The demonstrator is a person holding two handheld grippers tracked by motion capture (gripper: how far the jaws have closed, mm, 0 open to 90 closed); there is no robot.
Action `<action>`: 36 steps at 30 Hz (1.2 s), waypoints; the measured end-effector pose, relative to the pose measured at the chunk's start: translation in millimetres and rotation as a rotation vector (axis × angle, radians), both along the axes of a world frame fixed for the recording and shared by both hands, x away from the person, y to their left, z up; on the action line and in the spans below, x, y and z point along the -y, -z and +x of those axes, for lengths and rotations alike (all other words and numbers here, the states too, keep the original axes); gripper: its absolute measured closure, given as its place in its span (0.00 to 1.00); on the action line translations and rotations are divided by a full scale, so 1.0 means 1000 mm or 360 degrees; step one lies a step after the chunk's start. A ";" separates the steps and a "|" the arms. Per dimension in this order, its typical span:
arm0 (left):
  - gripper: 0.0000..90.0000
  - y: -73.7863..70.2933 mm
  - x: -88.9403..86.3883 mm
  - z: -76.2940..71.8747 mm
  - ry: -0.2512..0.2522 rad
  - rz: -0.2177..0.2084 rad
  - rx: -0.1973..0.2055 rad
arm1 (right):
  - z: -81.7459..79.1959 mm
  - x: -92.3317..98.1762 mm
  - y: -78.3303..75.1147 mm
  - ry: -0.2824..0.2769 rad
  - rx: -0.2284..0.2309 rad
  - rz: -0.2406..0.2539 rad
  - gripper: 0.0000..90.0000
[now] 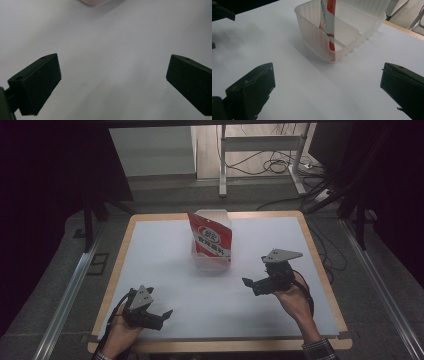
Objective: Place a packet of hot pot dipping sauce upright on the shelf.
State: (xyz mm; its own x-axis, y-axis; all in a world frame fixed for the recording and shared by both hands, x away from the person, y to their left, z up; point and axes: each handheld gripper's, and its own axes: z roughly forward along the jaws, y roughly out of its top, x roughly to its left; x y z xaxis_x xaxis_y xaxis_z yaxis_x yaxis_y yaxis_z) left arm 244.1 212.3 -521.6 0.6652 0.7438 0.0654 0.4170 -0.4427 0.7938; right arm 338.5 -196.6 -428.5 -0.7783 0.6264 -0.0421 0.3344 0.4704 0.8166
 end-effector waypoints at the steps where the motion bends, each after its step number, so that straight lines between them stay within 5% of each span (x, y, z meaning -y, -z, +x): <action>1: 0.00 0.000 0.000 0.000 0.0000 -0.0001 0.0001 | -0.001 0.001 0.000 0.0004 0.0000 0.0002 0.00; 22: 0.00 0.000 -0.001 0.000 -0.0006 -0.0005 0.0002 | -0.031 0.018 0.013 0.0051 -0.0068 0.0010 0.00; 36: 0.00 0.000 0.000 0.000 -0.0005 -0.0003 0.0003 | -0.049 0.032 0.017 0.0091 -0.0040 0.0012 0.00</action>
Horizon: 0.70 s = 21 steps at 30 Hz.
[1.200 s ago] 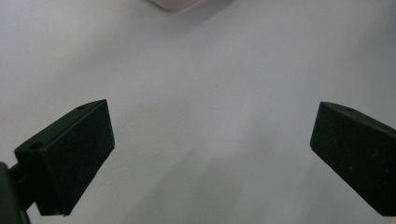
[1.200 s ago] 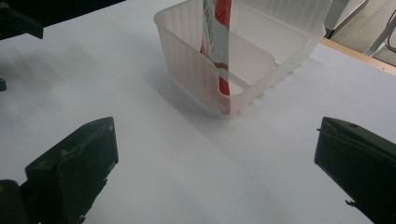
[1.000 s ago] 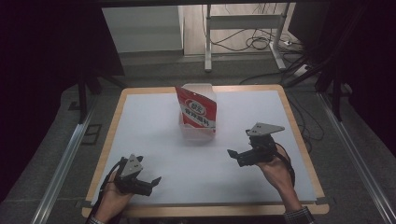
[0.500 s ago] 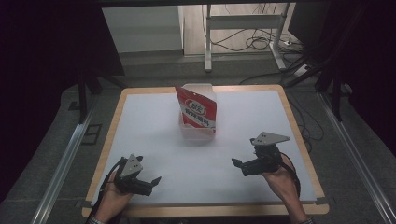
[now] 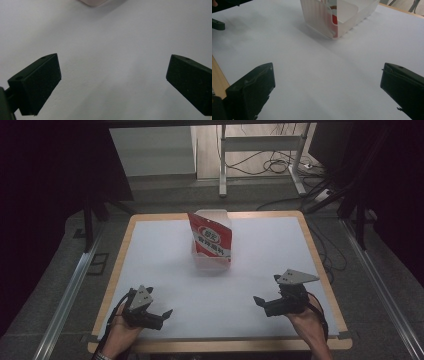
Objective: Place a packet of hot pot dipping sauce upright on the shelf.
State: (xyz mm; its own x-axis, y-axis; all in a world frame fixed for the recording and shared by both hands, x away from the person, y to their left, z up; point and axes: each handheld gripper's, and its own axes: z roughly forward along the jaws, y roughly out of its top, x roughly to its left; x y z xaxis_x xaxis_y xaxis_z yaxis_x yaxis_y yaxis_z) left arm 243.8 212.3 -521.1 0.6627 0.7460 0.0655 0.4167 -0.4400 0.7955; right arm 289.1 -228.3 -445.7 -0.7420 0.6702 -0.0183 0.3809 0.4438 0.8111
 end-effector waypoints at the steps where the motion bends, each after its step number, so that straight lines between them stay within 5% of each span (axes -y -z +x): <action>1: 0.00 0.000 0.000 0.000 0.0000 0.0001 0.0001 | -0.001 0.001 0.000 0.0005 0.0003 -0.0002 0.00; 21: 0.00 0.000 0.001 0.000 -0.0002 0.0007 0.0000 | -0.024 0.029 0.001 0.0143 0.0055 -0.0035 0.00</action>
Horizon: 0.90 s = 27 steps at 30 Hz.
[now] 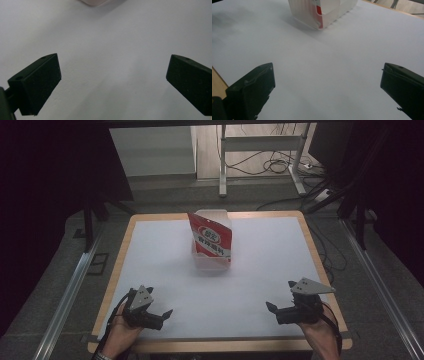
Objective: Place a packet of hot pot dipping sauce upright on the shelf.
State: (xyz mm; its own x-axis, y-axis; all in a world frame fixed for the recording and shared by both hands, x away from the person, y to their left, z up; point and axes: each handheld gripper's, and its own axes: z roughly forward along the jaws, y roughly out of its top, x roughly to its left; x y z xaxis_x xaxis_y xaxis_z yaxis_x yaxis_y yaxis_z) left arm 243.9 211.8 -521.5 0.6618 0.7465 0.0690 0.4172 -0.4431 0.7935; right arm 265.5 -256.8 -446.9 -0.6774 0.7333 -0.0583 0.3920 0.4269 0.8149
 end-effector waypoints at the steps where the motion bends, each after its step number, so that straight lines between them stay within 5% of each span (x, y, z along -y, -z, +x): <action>1: 0.00 0.000 0.000 0.000 0.0001 0.0001 0.0000 | -0.001 0.002 0.000 0.0008 -0.0001 0.0000 0.00; 19: 0.00 0.001 0.001 0.000 0.0004 0.0010 -0.0006 | -0.017 0.033 0.009 0.0187 0.0060 0.0001 0.00; 27: 0.00 0.001 0.001 0.000 0.0003 0.0012 -0.0004 | -0.019 0.045 0.020 0.0248 0.0027 -0.0003 0.00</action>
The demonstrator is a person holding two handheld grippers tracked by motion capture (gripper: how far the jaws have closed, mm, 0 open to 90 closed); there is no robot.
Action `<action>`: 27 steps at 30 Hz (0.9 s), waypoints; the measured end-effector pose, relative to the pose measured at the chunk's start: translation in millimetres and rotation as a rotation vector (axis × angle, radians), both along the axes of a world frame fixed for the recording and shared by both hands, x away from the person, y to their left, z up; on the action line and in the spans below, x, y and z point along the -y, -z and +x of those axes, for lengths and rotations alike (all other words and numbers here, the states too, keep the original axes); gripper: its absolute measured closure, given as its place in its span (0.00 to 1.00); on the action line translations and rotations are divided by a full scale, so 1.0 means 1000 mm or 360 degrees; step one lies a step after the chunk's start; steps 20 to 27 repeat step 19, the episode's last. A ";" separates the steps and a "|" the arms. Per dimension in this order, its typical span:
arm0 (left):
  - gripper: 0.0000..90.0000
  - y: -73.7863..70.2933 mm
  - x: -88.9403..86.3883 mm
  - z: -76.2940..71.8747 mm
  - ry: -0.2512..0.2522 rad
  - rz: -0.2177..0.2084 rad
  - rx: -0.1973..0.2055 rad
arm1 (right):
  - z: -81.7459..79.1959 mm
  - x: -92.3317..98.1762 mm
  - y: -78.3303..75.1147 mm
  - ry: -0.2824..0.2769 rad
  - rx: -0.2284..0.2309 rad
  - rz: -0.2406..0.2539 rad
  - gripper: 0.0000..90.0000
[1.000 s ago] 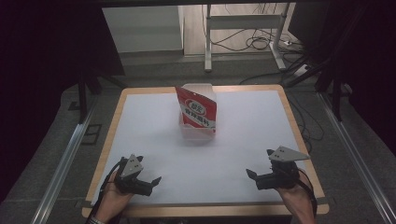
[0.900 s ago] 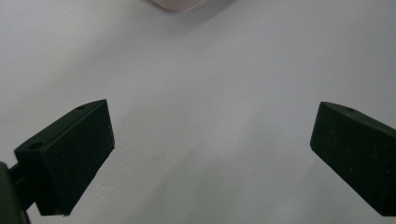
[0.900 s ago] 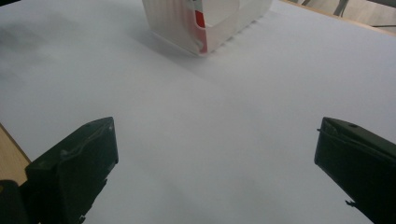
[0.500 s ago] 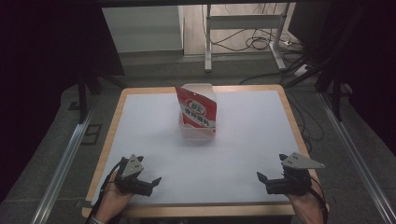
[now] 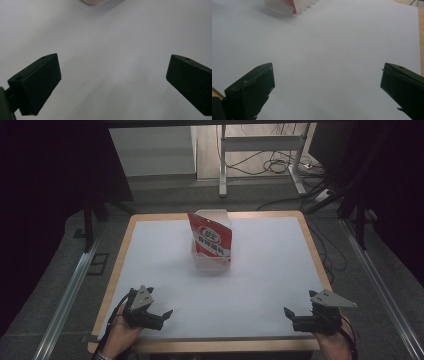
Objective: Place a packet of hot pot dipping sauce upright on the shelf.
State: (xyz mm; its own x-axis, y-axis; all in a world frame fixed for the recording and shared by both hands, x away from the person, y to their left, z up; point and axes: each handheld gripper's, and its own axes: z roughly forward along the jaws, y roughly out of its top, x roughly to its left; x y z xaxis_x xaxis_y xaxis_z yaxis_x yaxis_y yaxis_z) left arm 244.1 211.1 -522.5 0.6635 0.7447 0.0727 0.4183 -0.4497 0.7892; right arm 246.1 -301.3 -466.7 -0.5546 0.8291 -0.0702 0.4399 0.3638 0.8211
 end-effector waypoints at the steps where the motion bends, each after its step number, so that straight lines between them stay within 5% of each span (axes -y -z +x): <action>1: 0.00 0.000 0.000 0.000 0.0000 0.0000 0.0001 | 0.000 0.002 0.001 0.0007 -0.0004 -0.0003 0.00; 27: 0.00 0.000 0.000 0.000 0.0000 0.0003 0.0003 | 0.005 0.014 0.017 0.0059 -0.0037 -0.0044 0.00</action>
